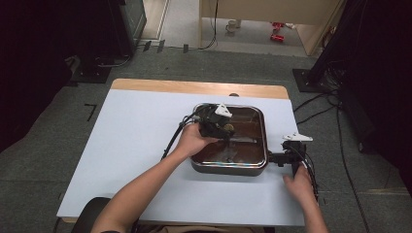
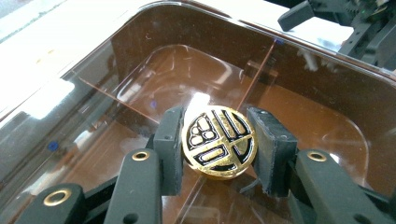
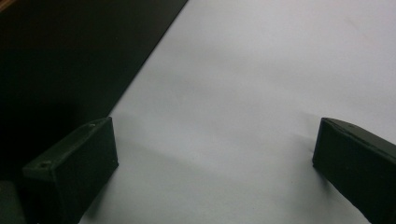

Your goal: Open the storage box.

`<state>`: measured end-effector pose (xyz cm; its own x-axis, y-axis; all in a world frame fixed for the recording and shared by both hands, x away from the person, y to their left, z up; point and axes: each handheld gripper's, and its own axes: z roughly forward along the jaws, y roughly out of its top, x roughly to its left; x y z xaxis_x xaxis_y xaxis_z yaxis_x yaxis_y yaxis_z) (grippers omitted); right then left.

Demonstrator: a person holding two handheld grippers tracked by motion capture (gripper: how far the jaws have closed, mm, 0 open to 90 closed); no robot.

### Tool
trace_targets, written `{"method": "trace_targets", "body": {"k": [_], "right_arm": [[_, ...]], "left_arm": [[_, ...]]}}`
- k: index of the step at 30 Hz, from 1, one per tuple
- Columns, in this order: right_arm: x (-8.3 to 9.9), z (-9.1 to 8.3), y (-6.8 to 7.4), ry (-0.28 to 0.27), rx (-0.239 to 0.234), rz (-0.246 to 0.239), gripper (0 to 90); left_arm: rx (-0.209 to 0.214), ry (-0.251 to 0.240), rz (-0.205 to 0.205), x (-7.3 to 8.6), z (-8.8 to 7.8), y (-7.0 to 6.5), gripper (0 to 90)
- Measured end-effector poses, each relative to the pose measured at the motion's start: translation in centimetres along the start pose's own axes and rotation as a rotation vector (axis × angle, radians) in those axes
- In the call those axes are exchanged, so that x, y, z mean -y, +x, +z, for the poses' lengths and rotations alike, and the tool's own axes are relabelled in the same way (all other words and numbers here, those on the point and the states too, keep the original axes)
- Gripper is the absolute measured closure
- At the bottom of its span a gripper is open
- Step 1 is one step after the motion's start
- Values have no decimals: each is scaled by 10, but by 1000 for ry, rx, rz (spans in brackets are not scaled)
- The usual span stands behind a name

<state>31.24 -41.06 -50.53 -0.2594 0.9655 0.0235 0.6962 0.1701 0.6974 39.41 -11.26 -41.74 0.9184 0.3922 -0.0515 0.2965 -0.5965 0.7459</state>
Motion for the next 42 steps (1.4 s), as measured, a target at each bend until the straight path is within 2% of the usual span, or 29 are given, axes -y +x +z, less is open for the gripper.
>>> {"method": "trace_targets", "body": {"k": [9,14,23,28,42], "right_arm": [[0,0,0,0,0,-1,0],[0,0,0,0,-1,0,0],[0,0,0,1,-2,1,0],[0,0,0,1,-2,1,0],[0,0,0,-1,-2,2,0]], "left_arm": [[-18,-37,-2,-7,-20,3,589],[-17,-41,-14,-7,-29,7,589],[-43,-45,-33,-3,-52,14,589],[-57,-36,-43,1,-63,19,589],[-115,-33,-111,23,-96,33,590]]}}
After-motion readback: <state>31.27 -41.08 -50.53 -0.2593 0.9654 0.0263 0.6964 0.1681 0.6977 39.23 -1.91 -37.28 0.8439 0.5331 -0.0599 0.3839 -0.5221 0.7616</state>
